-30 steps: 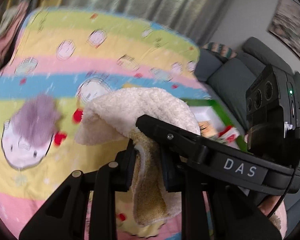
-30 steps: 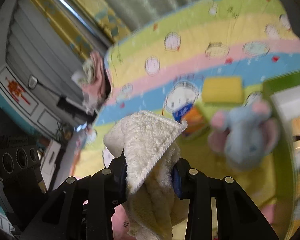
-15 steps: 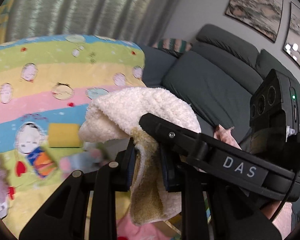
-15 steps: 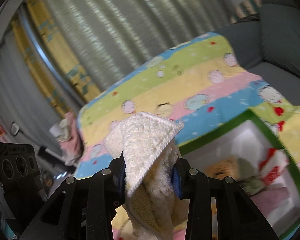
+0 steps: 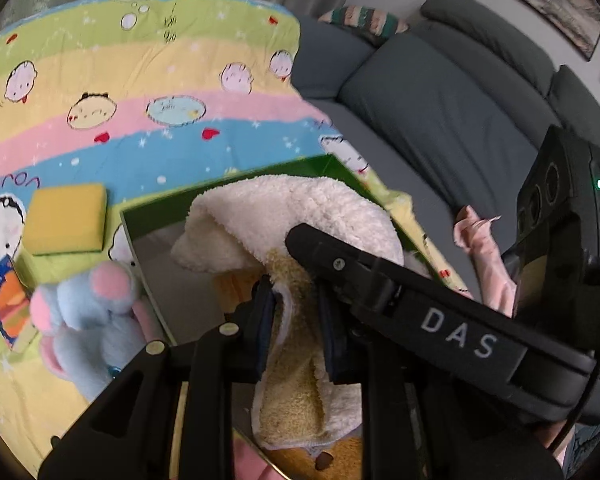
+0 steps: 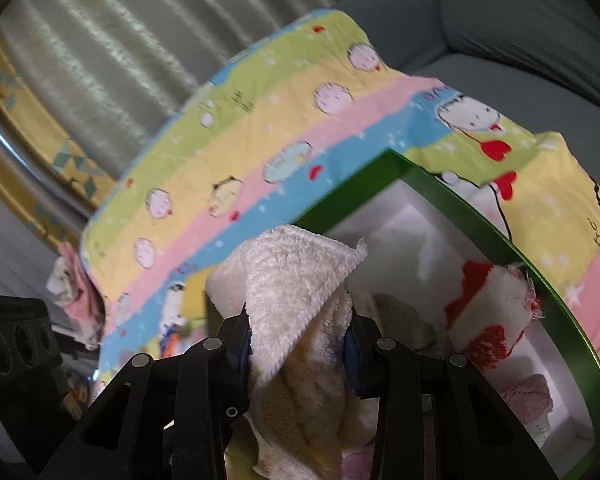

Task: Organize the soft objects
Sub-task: 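Lower the cream towel into the box and open the right tool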

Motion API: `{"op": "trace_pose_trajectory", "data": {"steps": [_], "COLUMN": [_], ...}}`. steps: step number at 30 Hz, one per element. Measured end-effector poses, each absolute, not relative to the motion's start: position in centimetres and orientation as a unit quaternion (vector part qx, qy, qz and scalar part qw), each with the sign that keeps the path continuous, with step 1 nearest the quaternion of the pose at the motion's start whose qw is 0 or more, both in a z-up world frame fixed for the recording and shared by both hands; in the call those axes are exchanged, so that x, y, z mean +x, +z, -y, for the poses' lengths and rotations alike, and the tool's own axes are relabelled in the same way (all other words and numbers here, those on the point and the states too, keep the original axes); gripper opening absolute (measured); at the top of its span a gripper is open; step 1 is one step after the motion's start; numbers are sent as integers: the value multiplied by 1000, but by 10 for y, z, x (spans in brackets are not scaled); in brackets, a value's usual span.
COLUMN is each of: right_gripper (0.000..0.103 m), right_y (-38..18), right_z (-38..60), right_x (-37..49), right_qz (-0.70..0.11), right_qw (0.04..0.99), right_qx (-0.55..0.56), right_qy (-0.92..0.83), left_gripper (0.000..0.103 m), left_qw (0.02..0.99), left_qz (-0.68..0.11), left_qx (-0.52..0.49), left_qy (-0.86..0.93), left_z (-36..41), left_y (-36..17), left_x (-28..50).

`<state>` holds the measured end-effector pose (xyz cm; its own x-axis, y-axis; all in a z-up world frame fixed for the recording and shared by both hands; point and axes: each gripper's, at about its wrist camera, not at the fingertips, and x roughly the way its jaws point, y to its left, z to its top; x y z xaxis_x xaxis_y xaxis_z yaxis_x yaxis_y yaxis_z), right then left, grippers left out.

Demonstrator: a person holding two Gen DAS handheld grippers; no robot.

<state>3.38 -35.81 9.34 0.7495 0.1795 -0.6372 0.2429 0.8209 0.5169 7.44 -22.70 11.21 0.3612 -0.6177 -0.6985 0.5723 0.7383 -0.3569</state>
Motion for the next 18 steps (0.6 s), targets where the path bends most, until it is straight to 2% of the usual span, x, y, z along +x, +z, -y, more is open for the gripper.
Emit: {"op": "trace_pose_trajectory", "data": {"steps": [7, 18], "right_gripper": [39, 39], "right_y": [72, 53], "right_z": [371, 383], "right_x": [42, 49], "right_qz": [-382, -414], "right_qw": [868, 837], "right_qx": [314, 353], "right_qy": [-40, -61], "left_gripper": [18, 19], "left_qw": [816, 827], "left_qz": [-470, -477], "left_qx": [-20, 15], "left_qy": [-337, -298], "left_z": [235, 247], "left_y": [94, 86], "left_x": [84, 88]}}
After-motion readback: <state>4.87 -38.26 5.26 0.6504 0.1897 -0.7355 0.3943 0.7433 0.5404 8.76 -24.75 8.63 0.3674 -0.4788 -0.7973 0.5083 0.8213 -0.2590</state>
